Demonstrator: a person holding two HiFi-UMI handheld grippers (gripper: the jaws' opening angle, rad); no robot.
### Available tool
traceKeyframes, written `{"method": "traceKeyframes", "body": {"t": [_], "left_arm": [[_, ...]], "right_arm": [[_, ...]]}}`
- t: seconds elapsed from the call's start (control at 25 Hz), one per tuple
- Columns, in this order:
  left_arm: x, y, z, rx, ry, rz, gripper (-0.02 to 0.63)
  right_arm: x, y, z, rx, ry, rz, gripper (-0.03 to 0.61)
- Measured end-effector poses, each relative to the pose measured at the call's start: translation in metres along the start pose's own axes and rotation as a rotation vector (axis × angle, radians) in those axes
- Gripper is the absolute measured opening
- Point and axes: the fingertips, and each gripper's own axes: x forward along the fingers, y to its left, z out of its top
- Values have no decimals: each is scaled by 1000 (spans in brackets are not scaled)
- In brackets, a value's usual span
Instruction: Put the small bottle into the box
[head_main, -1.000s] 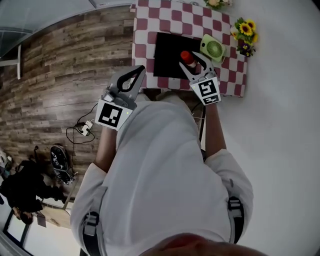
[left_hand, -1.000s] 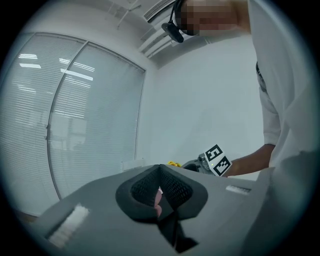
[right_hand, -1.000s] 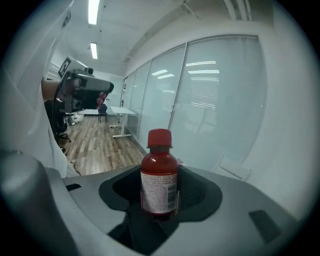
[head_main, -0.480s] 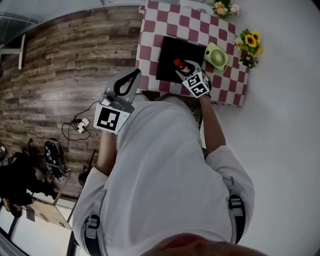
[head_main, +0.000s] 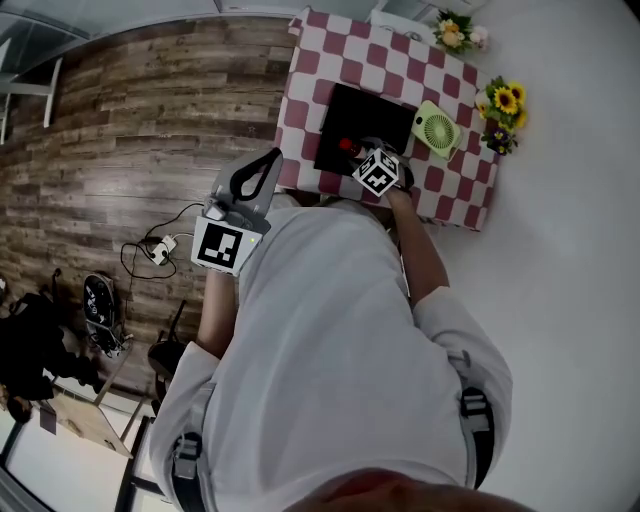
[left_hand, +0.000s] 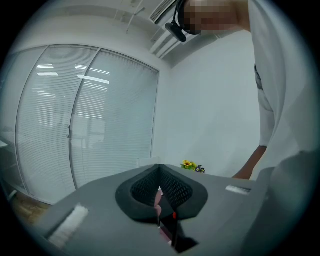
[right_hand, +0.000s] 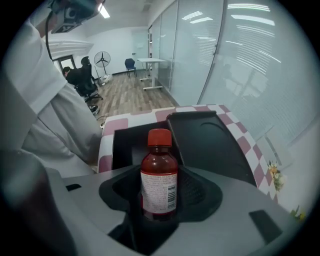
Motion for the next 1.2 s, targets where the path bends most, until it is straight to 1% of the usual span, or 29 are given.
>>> {"method": "traceKeyframes", "body": {"t": [0.2, 0.28, 0.4, 0.6, 0.76, 0.84, 1.04, 1.12, 1.2], "left_arm": [[-2, 1, 0, -4, 8, 25, 2], [-4, 3, -1, -5, 12, 37, 2], [-7, 3, -3, -5, 20, 52, 2], [-8, 6, -6, -5, 35, 57, 2], [-3, 3, -6, -4, 43, 37, 2], [1, 1, -7, -2, 45, 19, 2], [13, -6, -6, 13, 43, -38, 2], [16, -11, -5, 23, 44, -64, 2], [19, -16, -5, 26, 45, -86, 2]], "right_arm": [[29, 15, -16, -109, 124, 60, 224], [39, 19, -23, -131, 164, 76, 224], [47, 23, -33, -130, 206, 95, 224], [49, 23, -33, -108, 217, 111, 225], [40, 20, -31, -53, 207, 113, 229], [31, 17, -28, -15, 178, 110, 227], [6, 7, -25, 116, 101, 98, 221], [-4, 5, -24, 189, 58, 94, 218], [-15, 4, -21, 315, -20, 104, 213]]}}
